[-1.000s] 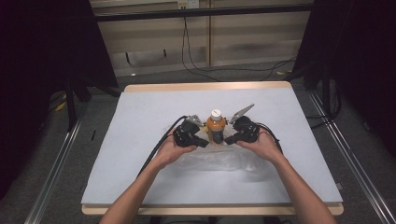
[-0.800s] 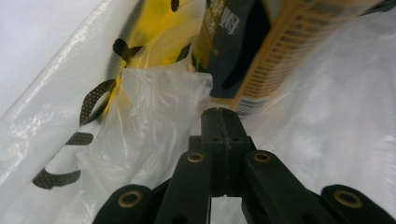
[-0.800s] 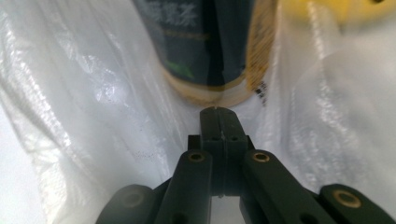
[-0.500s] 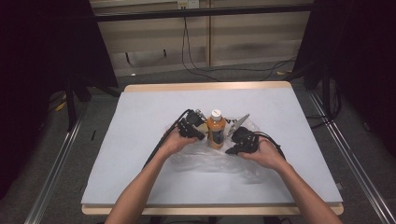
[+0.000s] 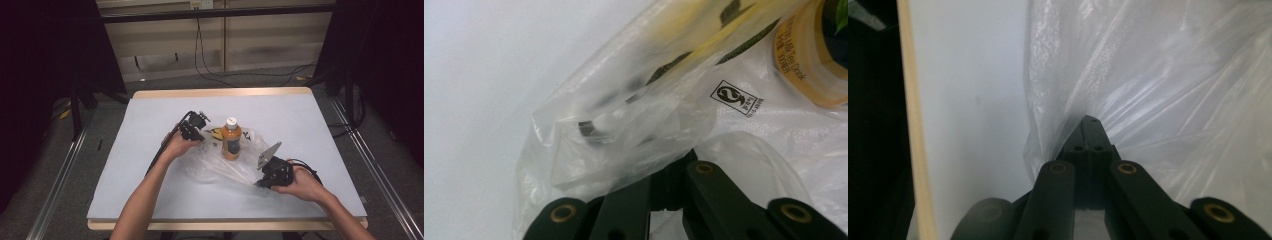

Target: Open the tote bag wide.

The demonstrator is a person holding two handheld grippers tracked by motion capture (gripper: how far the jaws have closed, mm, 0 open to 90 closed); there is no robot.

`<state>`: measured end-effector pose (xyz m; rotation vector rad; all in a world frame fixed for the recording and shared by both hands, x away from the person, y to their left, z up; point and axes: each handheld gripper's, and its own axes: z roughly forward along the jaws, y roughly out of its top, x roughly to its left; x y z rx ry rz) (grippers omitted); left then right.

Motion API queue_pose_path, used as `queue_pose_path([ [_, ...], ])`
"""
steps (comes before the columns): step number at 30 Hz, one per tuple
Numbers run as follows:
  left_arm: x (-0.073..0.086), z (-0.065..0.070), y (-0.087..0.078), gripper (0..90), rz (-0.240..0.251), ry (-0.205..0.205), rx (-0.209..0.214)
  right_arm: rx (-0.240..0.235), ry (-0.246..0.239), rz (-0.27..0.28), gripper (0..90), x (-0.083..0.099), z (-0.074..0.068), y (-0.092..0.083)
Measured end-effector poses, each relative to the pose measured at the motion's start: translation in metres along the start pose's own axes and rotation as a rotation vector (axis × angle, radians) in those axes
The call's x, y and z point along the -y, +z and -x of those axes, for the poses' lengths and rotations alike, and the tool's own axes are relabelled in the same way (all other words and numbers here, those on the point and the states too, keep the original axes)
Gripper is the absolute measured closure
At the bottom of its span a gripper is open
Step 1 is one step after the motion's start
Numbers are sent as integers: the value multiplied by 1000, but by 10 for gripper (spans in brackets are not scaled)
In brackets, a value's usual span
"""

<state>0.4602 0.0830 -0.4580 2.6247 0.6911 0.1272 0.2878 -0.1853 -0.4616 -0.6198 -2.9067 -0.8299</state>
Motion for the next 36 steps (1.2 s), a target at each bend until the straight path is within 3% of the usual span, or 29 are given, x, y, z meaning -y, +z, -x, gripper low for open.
queue_pose_path([
  [4, 0, 3, 0, 900, 2, 7, -22, -13, -12, -19, 900, 5, -8, -3],
  [7, 3, 3, -2, 900, 28, -13, 15, -14, -13, -14, 900, 3, -6, -2],
  [10, 7, 7, -11, 900, 93, 10, 54, 20, 6, 14, 900, -2, -3, -3],
  [11, 7, 12, -13, 900, 129, -13, 54, 19, 15, 36, 900, -5, 0, -5],
  [14, 5, 21, -26, 900, 144, 68, 64, 40, 20, 85, 900, -16, 7, -12],
  [17, 3, 34, -39, 900, 172, 103, 59, 57, 32, 109, 900, -28, 15, -18],
  [19, 2, 44, -47, 900, 205, 104, 61, 69, 43, 123, 900, -35, 20, -23],
  [24, 1, 53, -57, 900, 206, 135, 74, 94, 70, 139, 900, -46, 34, -32],
  [26, 1, 54, -59, 900, 223, 139, 121, 95, 80, 137, 900, -49, 39, -34],
  [29, 0, 57, -48, 900, 183, 136, 155, 91, 88, 126, 900, -54, 47, -34],
  [30, 0, 57, -42, 900, 150, 136, 167, 85, 97, 119, 900, -55, 50, -33],
  [36, 1, 58, -9, 900, 91, 123, 208, 65, 154, 56, 900, -53, 72, -15],
])
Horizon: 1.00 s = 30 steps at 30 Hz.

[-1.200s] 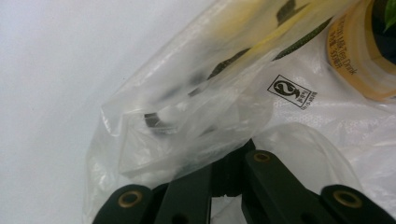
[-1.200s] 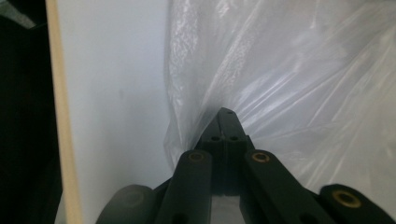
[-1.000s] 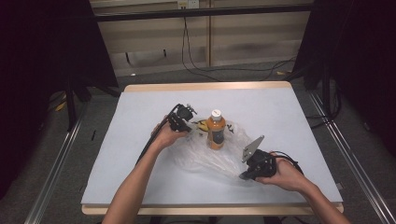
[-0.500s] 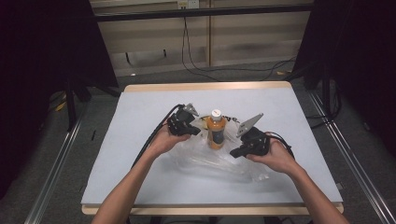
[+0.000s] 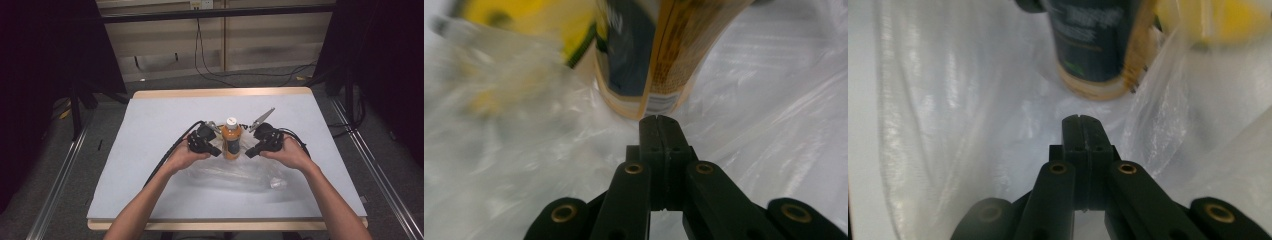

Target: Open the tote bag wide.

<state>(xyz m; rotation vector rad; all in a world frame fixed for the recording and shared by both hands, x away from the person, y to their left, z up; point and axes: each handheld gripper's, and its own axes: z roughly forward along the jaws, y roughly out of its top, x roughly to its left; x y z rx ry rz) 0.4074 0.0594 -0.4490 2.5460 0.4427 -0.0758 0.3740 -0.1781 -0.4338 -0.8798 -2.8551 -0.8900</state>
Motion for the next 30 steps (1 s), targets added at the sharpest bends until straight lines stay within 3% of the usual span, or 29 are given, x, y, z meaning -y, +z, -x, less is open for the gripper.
queue_pose_path([
  [4, 6, -2, 13, 900, -8, -26, -10, -10, 73, -37, 900, 3, 15, 12],
  [6, 8, 0, 11, 900, -22, -17, -6, 7, 81, -68, 900, 4, 19, 17],
  [9, 11, 7, 7, 900, -66, 36, -18, 46, 103, -99, 900, 4, 27, 24],
  [13, 23, 14, 0, 900, -79, 62, -1, 100, 150, -53, 900, 2, 43, 23],
  [19, 46, 24, -10, 900, -37, 60, 36, 182, 275, 35, 900, 12, 76, 16],
  [20, 48, 27, -11, 900, -43, 84, 26, 201, 288, 47, 900, 15, 80, 14],
  [25, 63, 42, -19, 900, -54, 128, 18, 315, 343, 75, 900, 26, 97, 5],
  [27, 67, 46, -22, 900, -67, 138, 17, 389, 363, 63, 900, 27, 99, 3],
  [28, 68, 46, -24, 900, -75, 137, 25, 417, 354, 53, 900, 27, 100, 2],
  [30, 69, 40, -23, 900, -58, 103, 52, 424, 345, 50, 900, 26, 98, 4],
])
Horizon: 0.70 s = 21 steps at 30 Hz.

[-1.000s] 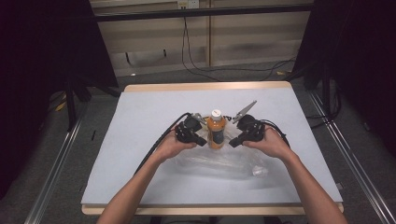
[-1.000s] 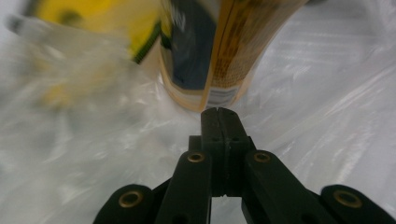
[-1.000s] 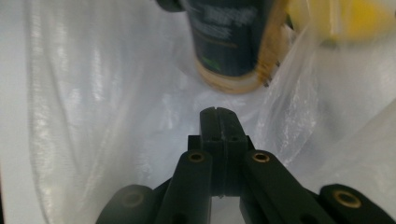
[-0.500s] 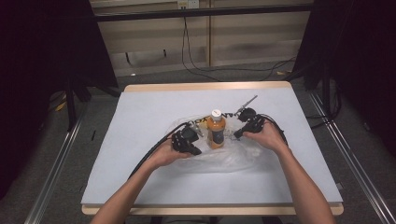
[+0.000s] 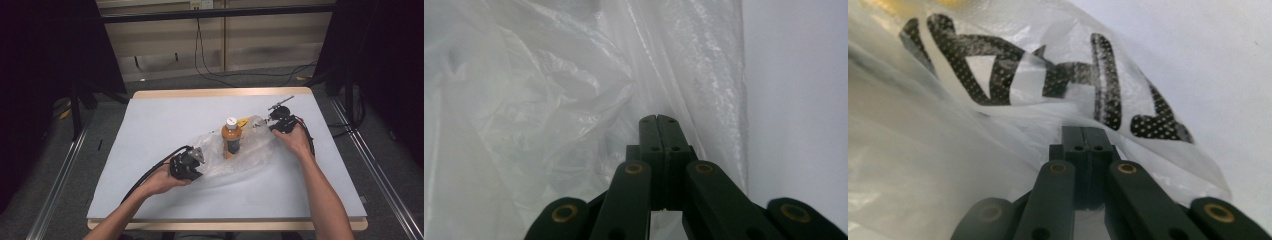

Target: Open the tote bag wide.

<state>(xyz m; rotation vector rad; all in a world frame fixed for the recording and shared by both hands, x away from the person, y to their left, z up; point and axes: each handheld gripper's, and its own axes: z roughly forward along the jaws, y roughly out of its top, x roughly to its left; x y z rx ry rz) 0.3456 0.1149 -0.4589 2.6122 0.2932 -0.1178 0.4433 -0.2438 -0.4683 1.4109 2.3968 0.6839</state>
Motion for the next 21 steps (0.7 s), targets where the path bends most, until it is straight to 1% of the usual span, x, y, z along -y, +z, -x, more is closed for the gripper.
queue_pose_path([
  [1, 0, -2, 1, 900, 18, -21, 0, -18, 4, 2, 900, 0, -1, 0],
  [2, -1, -5, 1, 900, 20, -28, -12, -66, 7, 6, 900, 1, -2, -1],
  [3, -2, -9, 1, 900, 30, -32, -20, -86, -4, 11, 900, 2, -3, -1],
  [4, -3, -11, 4, 900, 52, -51, -11, -108, -9, 10, 900, 3, -7, -1],
  [5, -4, -13, 5, 900, 59, -58, -13, -138, -15, 17, 900, 3, -11, -1],
  [6, -6, -15, 5, 900, 62, -58, -16, -145, -24, 18, 900, 3, -15, -1],
  [7, -8, -16, 6, 900, 63, -52, -28, -143, -47, 15, 900, 3, -22, -1],
  [8, -10, -16, 7, 900, 63, -70, -32, -162, -62, 27, 900, 2, -28, 0],
  [10, -12, -19, 10, 900, 82, -75, -42, -186, -85, 38, 900, 4, -40, 0],
  [11, -13, -20, 10, 900, 89, -98, -45, -193, -105, 41, 900, 5, -47, 0],
  [12, -14, -22, 11, 900, 91, -100, -44, -200, -125, 49, 900, 6, -52, 0],
  [13, -15, -22, 11, 900, 96, -114, -55, -214, -130, 58, 900, 8, -57, -2],
  [14, -15, -24, 12, 900, 106, -113, -68, -226, -145, 61, 900, 10, -61, -3],
  [15, -15, -27, 11, 900, 111, -130, -69, -237, -165, 66, 900, 13, -64, -5],
  [16, -13, -32, 10, 900, 104, -120, -68, -253, -189, 61, 900, 17, -68, -7],
  [17, -12, -32, 12, 900, 134, -160, -55, -247, -203, 65, 900, 21, -71, -9],
  [18, -10, -35, 11, 900, 135, -161, -46, -264, -201, 66, 900, 24, -72, -10],
  [19, -9, -36, 10, 900, 127, -159, -51, -270, -217, 79, 900, 29, -72, -12],
  [20, -9, -35, 9, 900, 130, -174, -63, -270, -221, 79, 900, 33, -73, -15],
  [21, -8, -34, 9, 900, 127, -175, -71, -272, -230, 80, 900, 37, -73, -18],
])
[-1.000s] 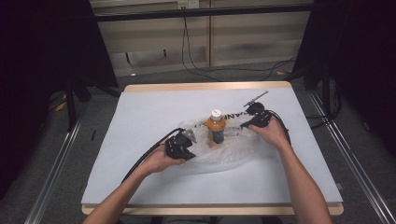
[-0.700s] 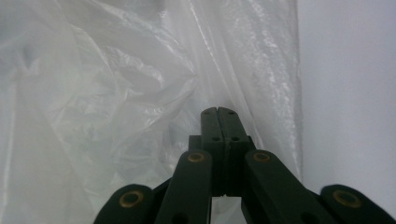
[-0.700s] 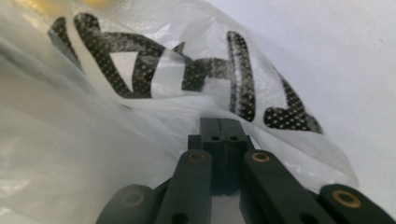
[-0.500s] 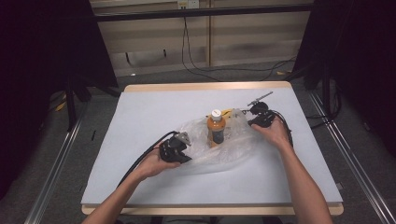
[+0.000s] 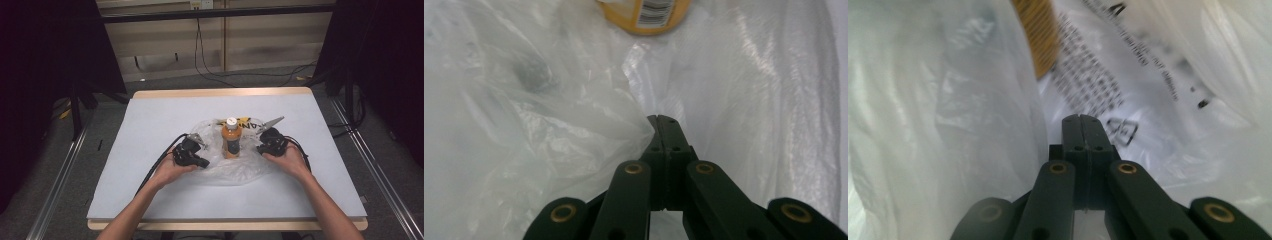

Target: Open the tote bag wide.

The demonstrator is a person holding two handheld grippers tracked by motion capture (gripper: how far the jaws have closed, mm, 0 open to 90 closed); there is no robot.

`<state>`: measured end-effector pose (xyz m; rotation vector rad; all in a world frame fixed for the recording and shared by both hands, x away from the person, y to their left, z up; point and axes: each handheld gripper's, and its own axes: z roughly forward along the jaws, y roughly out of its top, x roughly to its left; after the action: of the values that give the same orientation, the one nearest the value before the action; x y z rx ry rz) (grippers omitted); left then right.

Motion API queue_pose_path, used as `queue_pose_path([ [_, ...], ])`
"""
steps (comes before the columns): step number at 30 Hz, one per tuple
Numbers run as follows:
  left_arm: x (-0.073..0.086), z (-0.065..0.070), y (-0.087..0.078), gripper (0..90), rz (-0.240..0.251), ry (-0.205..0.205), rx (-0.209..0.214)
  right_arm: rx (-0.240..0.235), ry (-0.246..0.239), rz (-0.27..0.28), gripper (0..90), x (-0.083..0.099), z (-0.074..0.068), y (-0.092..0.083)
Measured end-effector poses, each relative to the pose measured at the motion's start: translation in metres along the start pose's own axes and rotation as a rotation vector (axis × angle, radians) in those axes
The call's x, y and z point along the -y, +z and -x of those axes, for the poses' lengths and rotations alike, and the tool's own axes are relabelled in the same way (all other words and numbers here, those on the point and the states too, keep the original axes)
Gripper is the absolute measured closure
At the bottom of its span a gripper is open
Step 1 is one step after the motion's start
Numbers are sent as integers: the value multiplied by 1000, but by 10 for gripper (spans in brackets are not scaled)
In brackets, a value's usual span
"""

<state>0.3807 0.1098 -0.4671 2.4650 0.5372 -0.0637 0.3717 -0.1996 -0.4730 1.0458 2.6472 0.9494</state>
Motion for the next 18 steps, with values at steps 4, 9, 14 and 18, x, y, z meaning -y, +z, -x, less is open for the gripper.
queue_pose_path([
  [4, 3, -1, -1, 900, 3, 3, -5, -24, -52, -10, 900, 18, -8, -14],
  [9, 7, -1, -3, 900, 13, -9, -2, -32, -84, -37, 900, 37, -15, -32],
  [14, 12, 1, -4, 900, 33, 14, 30, -42, -46, 2, 900, 52, -16, -39],
  [18, 10, 9, -2, 900, 33, 26, 26, -3, -22, 26, 900, 46, -17, -33],
])
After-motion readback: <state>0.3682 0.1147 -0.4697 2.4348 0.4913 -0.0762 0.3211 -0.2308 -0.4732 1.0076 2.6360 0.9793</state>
